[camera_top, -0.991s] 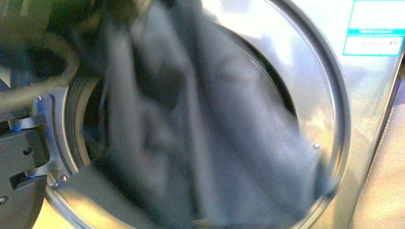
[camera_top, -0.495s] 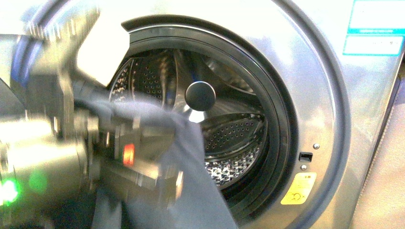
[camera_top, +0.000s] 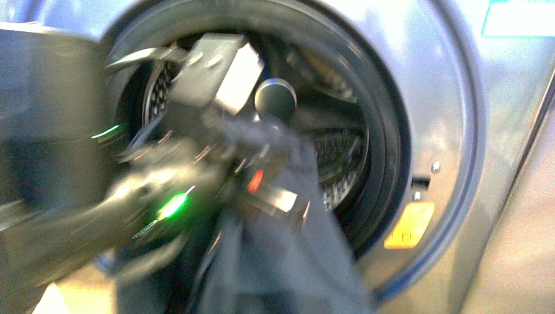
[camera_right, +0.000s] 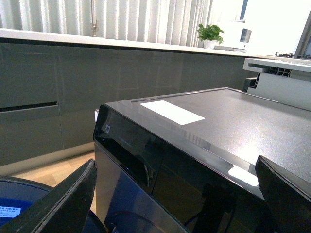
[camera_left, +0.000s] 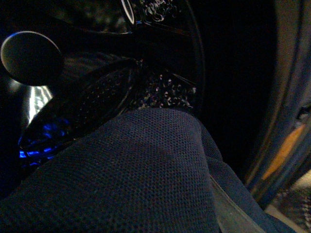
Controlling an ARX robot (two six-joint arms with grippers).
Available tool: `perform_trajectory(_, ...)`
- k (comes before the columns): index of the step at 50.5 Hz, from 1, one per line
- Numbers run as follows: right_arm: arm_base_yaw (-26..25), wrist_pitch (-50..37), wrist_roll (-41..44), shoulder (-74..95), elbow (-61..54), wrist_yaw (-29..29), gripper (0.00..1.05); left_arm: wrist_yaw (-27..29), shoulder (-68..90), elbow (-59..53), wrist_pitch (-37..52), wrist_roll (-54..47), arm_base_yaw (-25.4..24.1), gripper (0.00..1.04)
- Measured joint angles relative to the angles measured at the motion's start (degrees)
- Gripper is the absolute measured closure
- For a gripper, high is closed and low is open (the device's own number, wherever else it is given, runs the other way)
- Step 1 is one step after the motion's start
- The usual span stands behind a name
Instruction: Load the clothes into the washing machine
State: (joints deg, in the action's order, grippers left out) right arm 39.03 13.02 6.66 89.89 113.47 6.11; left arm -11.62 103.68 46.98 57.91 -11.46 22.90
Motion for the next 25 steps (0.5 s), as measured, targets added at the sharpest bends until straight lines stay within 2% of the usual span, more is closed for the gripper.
perform_trajectory(25, 0.0, 0.0, 0.0, 0.0, 0.0, 0.0, 0.08, 2.3, 17.4, 23.2, -9.1, -1.2, -4.1, 0.97)
